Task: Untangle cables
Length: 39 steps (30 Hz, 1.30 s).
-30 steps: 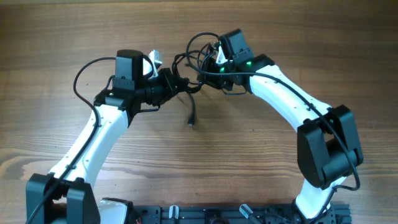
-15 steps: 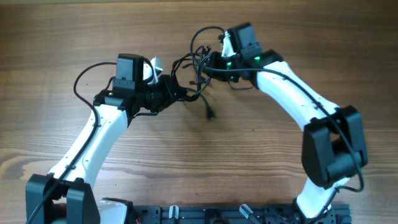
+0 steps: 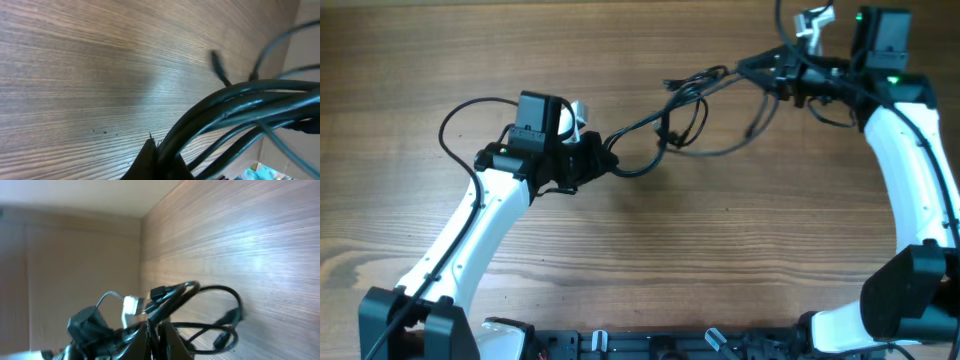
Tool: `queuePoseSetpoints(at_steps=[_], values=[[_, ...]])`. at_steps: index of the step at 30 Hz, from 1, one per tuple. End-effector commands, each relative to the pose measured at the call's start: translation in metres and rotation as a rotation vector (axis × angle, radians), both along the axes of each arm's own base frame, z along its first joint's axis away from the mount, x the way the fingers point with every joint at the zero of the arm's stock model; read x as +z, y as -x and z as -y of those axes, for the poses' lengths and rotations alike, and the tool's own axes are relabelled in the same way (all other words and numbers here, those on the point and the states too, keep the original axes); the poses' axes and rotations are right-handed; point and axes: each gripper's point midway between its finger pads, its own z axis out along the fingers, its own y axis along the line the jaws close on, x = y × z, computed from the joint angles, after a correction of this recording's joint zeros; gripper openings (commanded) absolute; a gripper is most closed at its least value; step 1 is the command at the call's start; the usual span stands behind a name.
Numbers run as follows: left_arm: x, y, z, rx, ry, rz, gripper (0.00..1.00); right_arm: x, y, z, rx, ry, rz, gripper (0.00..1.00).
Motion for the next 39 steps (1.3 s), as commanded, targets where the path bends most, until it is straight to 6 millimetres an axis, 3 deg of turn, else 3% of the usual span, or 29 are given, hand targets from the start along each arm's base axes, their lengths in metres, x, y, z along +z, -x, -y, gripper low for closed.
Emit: queuePoseSetpoints(at_steps=[1,3,5,7,8,10,11,12,17,23,25,31,39], values=[[-0.033,0.0,-0.051,0.154,-0.216,-0.058,0.04,-0.021,-0.032,0.111,-0.407,0.269,-0.032,0.04],[-0.033,0.0,-0.051,0.126,-0.226,-0.04,0.04,-0.06,-0.021,0.168,-0.653,0.577,-0.179,0.04],[-0.032,0.0,-0.051,0.117,-0.229,-0.035,0.04,-0.074,-0.007,0.192,-0.761,0.738,-0.26,0.05],[-0.032,-0.001,-0.051,0.117,-0.227,-0.03,0.04,-0.078,-0.004,0.188,-0.75,0.764,-0.27,0.11],[-0.031,-0.002,-0.05,0.116,-0.221,-0.025,0.04,-0.077,-0.007,0.169,-0.658,0.722,-0.242,0.22],[-0.027,-0.004,-0.04,0.091,-0.17,-0.014,0.04,-0.059,-0.011,0.101,-0.294,0.544,-0.048,0.38],[-0.024,-0.005,-0.033,0.074,-0.146,-0.003,0.04,-0.043,-0.006,0.065,-0.114,0.429,0.069,0.48],[-0.02,-0.005,-0.024,0.05,-0.119,0.012,0.04,-0.025,0.004,0.034,0.028,0.308,0.163,0.5],[-0.01,-0.006,0.006,-0.022,-0.06,0.067,0.04,-0.028,0.027,-0.019,0.176,0.271,0.142,0.52],[0.004,-0.028,0.004,0.23,0.079,-0.008,0.04,-0.048,0.069,-0.104,0.355,0.368,0.081,0.52],[0.007,-0.035,-0.003,0.341,0.132,-0.065,0.04,-0.059,0.073,-0.119,0.302,0.442,0.018,0.53],[0.01,-0.044,-0.017,0.503,0.213,-0.143,0.04,-0.058,0.092,-0.172,0.39,0.475,0.112,0.53],[0.017,-0.046,-0.011,0.606,0.335,-0.253,0.04,-0.112,0.101,-0.217,0.452,0.532,0.051,0.42]])
